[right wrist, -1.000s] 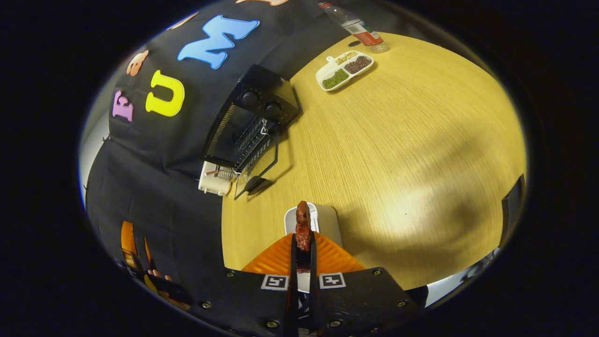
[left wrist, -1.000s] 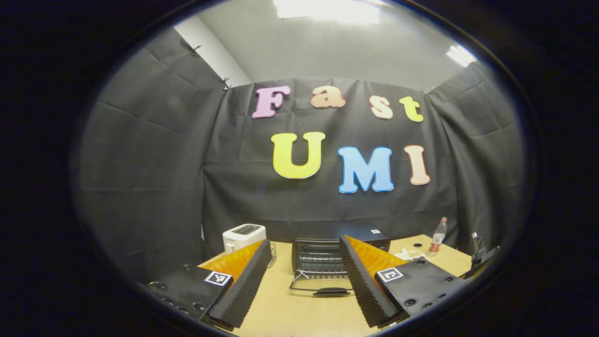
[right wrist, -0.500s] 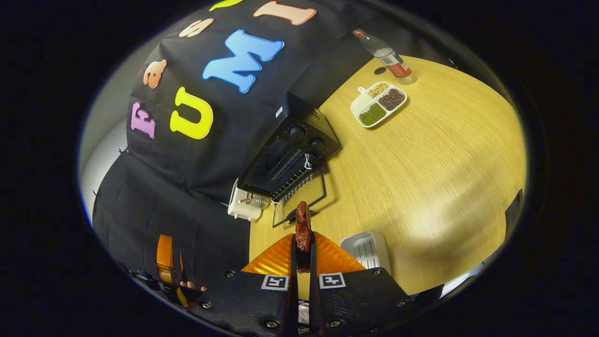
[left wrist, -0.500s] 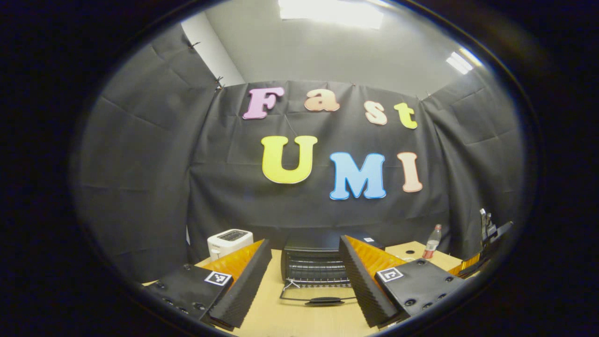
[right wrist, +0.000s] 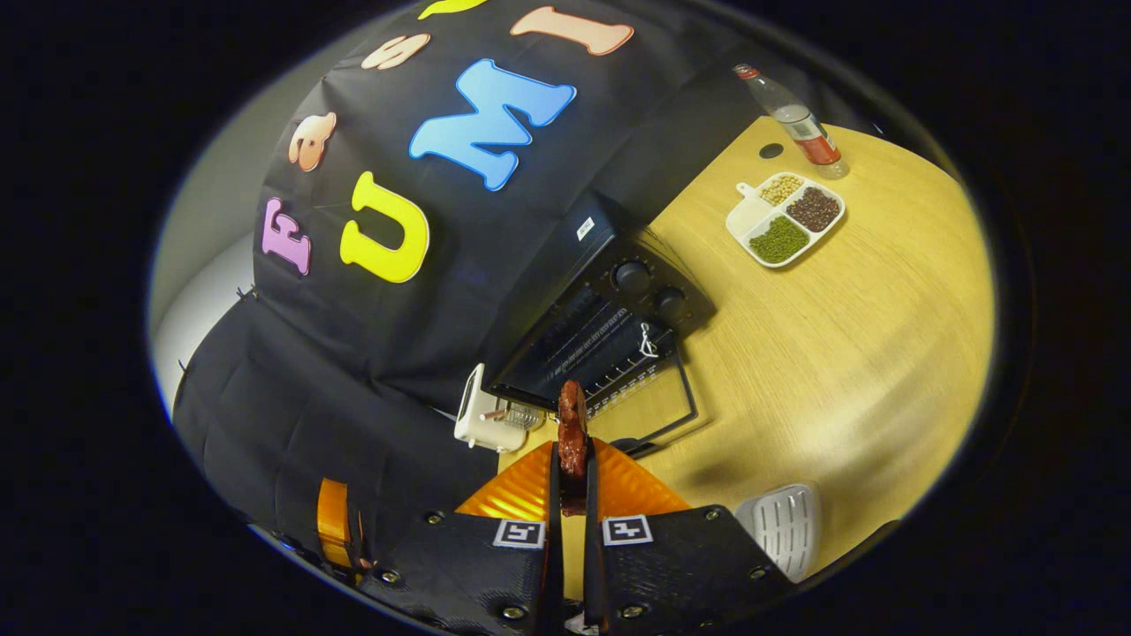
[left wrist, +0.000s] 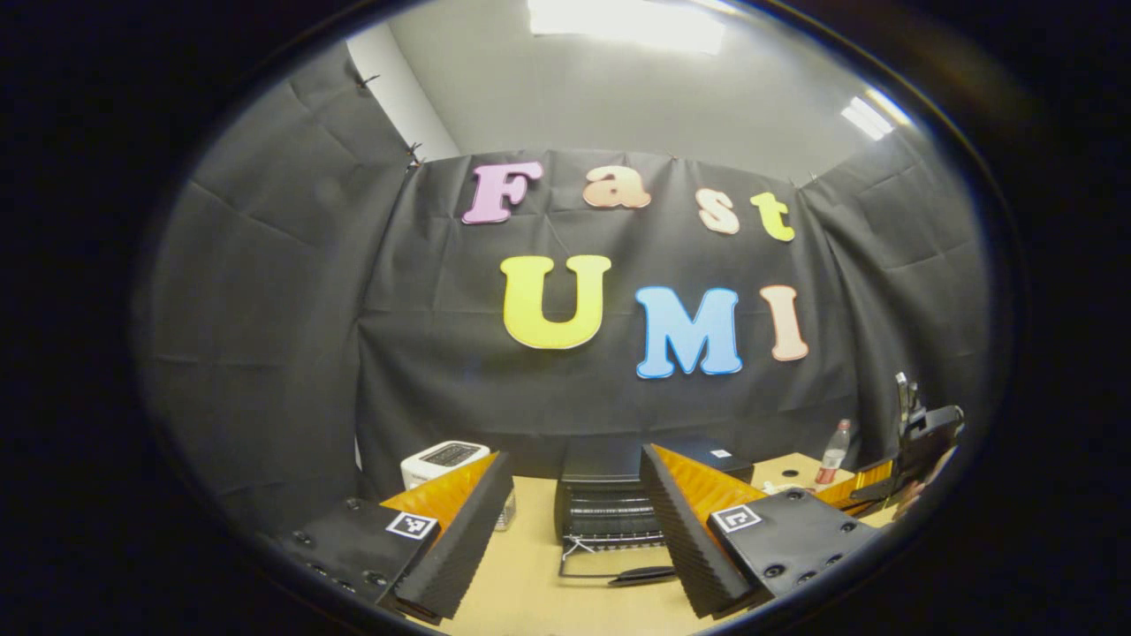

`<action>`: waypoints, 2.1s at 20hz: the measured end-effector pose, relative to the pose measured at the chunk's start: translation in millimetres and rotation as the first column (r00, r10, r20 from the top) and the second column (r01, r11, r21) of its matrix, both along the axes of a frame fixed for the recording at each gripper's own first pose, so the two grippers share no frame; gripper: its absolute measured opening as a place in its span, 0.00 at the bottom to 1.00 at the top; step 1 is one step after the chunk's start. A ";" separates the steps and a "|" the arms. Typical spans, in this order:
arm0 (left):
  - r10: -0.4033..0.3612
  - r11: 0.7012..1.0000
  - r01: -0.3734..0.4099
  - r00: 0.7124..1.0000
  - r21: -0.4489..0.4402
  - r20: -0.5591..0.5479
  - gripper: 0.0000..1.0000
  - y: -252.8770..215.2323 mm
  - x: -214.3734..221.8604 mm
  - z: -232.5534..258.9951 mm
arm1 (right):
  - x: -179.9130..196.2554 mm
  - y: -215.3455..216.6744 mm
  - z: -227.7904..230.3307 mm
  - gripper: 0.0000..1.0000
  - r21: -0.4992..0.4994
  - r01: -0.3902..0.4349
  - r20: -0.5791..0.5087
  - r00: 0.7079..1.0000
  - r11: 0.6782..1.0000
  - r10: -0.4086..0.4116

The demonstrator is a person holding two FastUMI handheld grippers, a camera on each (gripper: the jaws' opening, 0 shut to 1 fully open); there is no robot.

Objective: Open the electric oven with the left hand, put the food in, and close the electric oven.

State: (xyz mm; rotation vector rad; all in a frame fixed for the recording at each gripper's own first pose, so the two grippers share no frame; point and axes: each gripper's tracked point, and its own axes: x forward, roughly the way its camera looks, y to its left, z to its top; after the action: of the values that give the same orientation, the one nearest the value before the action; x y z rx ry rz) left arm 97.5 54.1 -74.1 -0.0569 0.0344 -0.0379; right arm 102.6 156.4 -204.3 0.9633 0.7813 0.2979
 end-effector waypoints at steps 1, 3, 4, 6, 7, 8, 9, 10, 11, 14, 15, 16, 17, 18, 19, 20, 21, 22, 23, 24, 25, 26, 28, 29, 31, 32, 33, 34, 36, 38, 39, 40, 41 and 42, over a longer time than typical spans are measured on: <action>0.005 1.000 -0.005 1.000 0.000 -0.002 0.97 6.4 1.0 -1.4 | 7.6 7.6 -1.6 0.10 0.002 0.008 0.007 1.000 1.000 -0.008; 0.016 1.000 -0.016 1.000 0.007 -0.009 1.00 20.1 5.5 -5.1 | 23.8 23.0 -6.0 0.10 0.003 0.015 0.017 1.000 1.000 -0.015; 0.020 1.000 -0.019 1.000 0.012 -0.014 1.00 25.7 8.2 -7.5 | 31.3 28.7 -7.8 0.10 0.004 0.017 0.025 1.000 1.000 -0.017; 0.029 0.999 -0.029 0.999 0.017 -0.021 0.97 35.9 13.5 -11.0 | 48.8 40.1 -13.8 0.09 0.001 0.026 0.033 0.999 1.000 -0.026; 0.034 0.999 -0.034 0.999 0.016 -0.022 1.00 41.4 15.2 -11.9 | 55.9 44.3 -16.6 0.10 0.004 0.036 0.034 0.999 0.999 -0.036; 0.041 0.999 -0.040 0.999 0.016 -0.023 1.00 47.1 15.8 -12.6 | 64.3 47.8 -19.5 0.09 0.009 0.043 0.034 0.998 0.999 -0.043; 0.046 0.999 -0.046 0.999 0.019 -0.027 1.00 52.3 17.8 -14.3 | 71.1 52.9 -23.8 0.09 0.008 0.053 0.028 0.998 0.999 -0.053; 0.053 0.998 -0.052 0.998 0.024 -0.030 1.00 57.8 19.9 -15.8 | 78.6 55.1 -28.4 0.09 -0.001 0.063 0.028 0.998 0.998 -0.063; 0.057 0.998 -0.056 0.998 0.027 -0.033 1.00 62.7 21.2 -18.3 | 85.2 56.9 -33.0 0.09 -0.012 0.072 0.030 0.997 0.997 -0.072; 0.075 0.997 -0.073 0.996 0.035 -0.044 1.00 76.7 23.0 -22.4 | 105.7 67.8 -44.2 0.09 -0.011 0.092 0.025 0.995 0.996 -0.092; 0.082 0.996 -0.080 0.995 0.037 -0.054 1.00 81.9 25.2 -26.2 | 112.1 71.9 -49.3 0.09 -0.010 0.098 0.021 0.995 0.995 -0.098; 0.088 0.996 -0.086 0.994 0.035 -0.063 1.00 86.0 26.4 -28.2 | 118.8 75.3 -55.1 0.09 -0.011 0.101 0.018 0.995 0.995 -0.101; 0.090 0.996 -0.088 0.993 0.031 -0.071 1.00 88.8 26.8 -31.8 | 124.7 80.5 -60.6 0.09 -0.012 0.104 0.014 0.994 0.995 -0.104; 0.096 0.995 -0.094 0.992 0.026 -0.078 1.00 92.7 28.3 -33.6 | 129.8 85.2 -65.8 0.09 -0.010 0.105 0.008 0.994 0.994 -0.105; 0.102 0.995 -0.101 0.991 0.022 -0.082 0.97 96.7 29.7 -35.6 | 134.9 89.9 -69.5 0.09 -0.005 0.107 0.007 0.994 0.994 -0.107; 0.110 0.994 -0.109 0.990 0.020 -0.087 1.00 100.8 30.3 -37.7 | 141.4 94.4 -73.4 0.09 0.001 0.108 0.008 0.994 0.994 -0.108; 0.115 0.993 -0.114 0.989 0.020 -0.093 0.97 105.5 29.4 -40.8 | 146.6 99.4 -77.6 0.09 0.006 0.110 0.013 0.994 0.994 -0.110; 0.121 0.993 -0.119 0.987 0.024 -0.101 1.00 110.0 29.9 -42.4 | 152.5 102.3 -82.2 0.09 0.006 0.116 0.014 0.993 0.993 -0.116; 0.125 0.992 -0.123 0.986 0.030 -0.107 0.97 113.5 29.1 -44.5 | 158.8 104.1 -87.4 0.09 0.001 0.127 0.019 0.992 0.992 -0.127; 0.131 0.991 -0.127 0.985 0.036 -0.111 1.00 116.8 28.4 -45.4 | 165.7 105.6 -89.9 0.09 0.000 0.141 0.031 0.990 0.990 -0.140; 0.136 0.990 -0.132 0.984 0.042 -0.112 0.98 119.6 26.7 -45.9 | 172.1 106.2 -91.7 0.09 0.000 0.153 0.043 0.987 0.988 -0.153; 0.143 0.989 -0.138 0.983 0.049 -0.112 0.97 123.2 24.3 -45.3 | 177.2 105.1 -92.8 0.09 -0.003 0.166 0.057 0.985 0.986 -0.166; 0.151 0.988 -0.145 0.982 0.058 -0.114 1.00 127.5 22.7 -46.6 | 184.7 105.2 -96.9 0.09 -0.001 0.184 0.061 0.981 0.983 -0.183; 0.155 0.987 -0.148 0.981 0.063 -0.118 1.00 129.6 21.8 -47.6 | 188.3 104.0 -97.4 0.09 0.000 0.194 0.066 0.979 0.981 -0.194; 0.165 0.985 -0.158 0.978 0.064 -0.127 0.90 133.5 23.2 -52.4 | 194.2 102.8 -100.2 0.10 -0.004 0.202 0.072 0.977 0.979 -0.201; 0.168 0.985 -0.161 0.977 0.058 -0.129 0.90 133.9 23.5 -53.5 | 196.3 102.8 -102.2 0.09 -0.007 0.209 0.074 0.975 0.978 -0.208; 0.168 0.985 -0.162 0.977 0.055 -0.131 0.90 133.5 24.0 -54.4 | 198.3 101.7 -104.1 0.09 -0.015 0.217 0.070 0.974 0.976 -0.215; 0.165 0.986 -0.159 0.977 0.056 -0.133 0.90 132.1 24.1 -54.2 | 197.9 96.9 -105.7 0.10 -0.041 0.228 0.067 0.972 0.973 -0.225; 0.159 0.986 -0.152 0.978 0.064 -0.134 0.91 129.3 23.2 -56.4 | 198.7 88.9 -112.1 0.16 -0.109 0.246 0.071 0.968 0.963 -0.239; 0.152 0.987 -0.144 0.980 0.070 -0.131 0.91 125.0 23.3 -56.3 | 200.0 84.7 -111.0 0.23 -0.147 0.256 0.097 0.965 0.955 -0.243; 0.150 0.987 -0.141 0.980 0.071 -0.130 0.91 123.4 23.2 -56.8 | 199.5 79.1 -109.1 0.30 -0.169 0.263 0.107 0.963 0.950 -0.248; 0.147 0.988 -0.139 0.981 0.068 -0.129 0.91 121.4 23.1 -56.8 | 201.4 75.1 -106.9 0.42 -0.183 0.271 0.122 0.960 0.945 -0.251; 0.145 0.988 -0.137 0.981 0.066 -0.129 0.90 119.4 24.1 -55.5 | 202.2 72.3 -102.0 0.42 -0.183 0.275 0.142 0.957 0.944 -0.252; 0.143 0.989 -0.136 0.981 0.063 -0.129 0.90 117.6 23.8 -55.7 | 200.6 65.3 -102.9 0.63 -0.215 0.273 0.143 0.959 0.938 -0.246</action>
State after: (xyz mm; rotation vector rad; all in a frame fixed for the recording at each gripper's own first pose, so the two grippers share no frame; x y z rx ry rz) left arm 121.3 171.8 -129.8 -0.0074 0.1644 0.1072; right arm 303.1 221.7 -307.2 0.8086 0.5610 0.0283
